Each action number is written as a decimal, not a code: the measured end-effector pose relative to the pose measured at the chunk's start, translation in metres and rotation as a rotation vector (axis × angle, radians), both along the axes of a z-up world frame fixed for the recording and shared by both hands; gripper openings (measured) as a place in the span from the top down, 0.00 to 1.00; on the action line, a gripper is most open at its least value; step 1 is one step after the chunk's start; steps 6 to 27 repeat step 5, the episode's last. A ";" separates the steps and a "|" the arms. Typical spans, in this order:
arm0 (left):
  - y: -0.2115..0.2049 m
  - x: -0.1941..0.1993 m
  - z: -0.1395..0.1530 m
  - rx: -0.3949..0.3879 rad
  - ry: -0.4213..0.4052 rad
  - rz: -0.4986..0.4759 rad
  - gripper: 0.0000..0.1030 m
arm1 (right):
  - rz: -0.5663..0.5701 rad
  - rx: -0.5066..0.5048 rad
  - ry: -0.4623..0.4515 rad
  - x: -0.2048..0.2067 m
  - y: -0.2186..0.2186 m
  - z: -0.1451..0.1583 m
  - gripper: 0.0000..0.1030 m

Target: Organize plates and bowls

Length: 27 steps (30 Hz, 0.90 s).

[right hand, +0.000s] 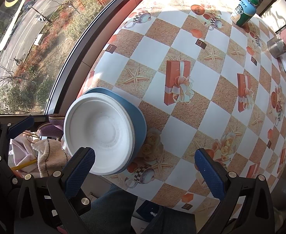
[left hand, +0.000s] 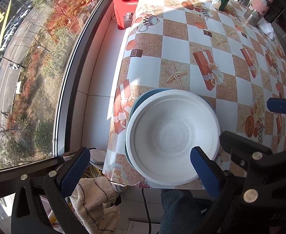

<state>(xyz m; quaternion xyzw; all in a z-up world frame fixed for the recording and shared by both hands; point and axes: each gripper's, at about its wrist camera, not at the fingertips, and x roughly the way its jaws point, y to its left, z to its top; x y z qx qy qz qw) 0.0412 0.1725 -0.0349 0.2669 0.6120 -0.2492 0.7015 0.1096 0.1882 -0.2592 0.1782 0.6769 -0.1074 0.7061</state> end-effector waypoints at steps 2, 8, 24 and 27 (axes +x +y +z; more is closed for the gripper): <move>0.001 0.002 0.002 -0.024 0.003 0.012 0.00 | -0.004 0.003 0.000 0.000 -0.001 -0.001 0.00; -0.002 0.002 0.003 -0.051 0.018 0.018 0.00 | -0.017 0.017 -0.004 -0.001 -0.004 -0.003 0.00; -0.002 0.002 0.003 -0.051 0.018 0.018 0.00 | -0.017 0.017 -0.004 -0.001 -0.004 -0.003 0.00; -0.002 0.002 0.003 -0.051 0.018 0.018 0.00 | -0.017 0.017 -0.004 -0.001 -0.004 -0.003 0.00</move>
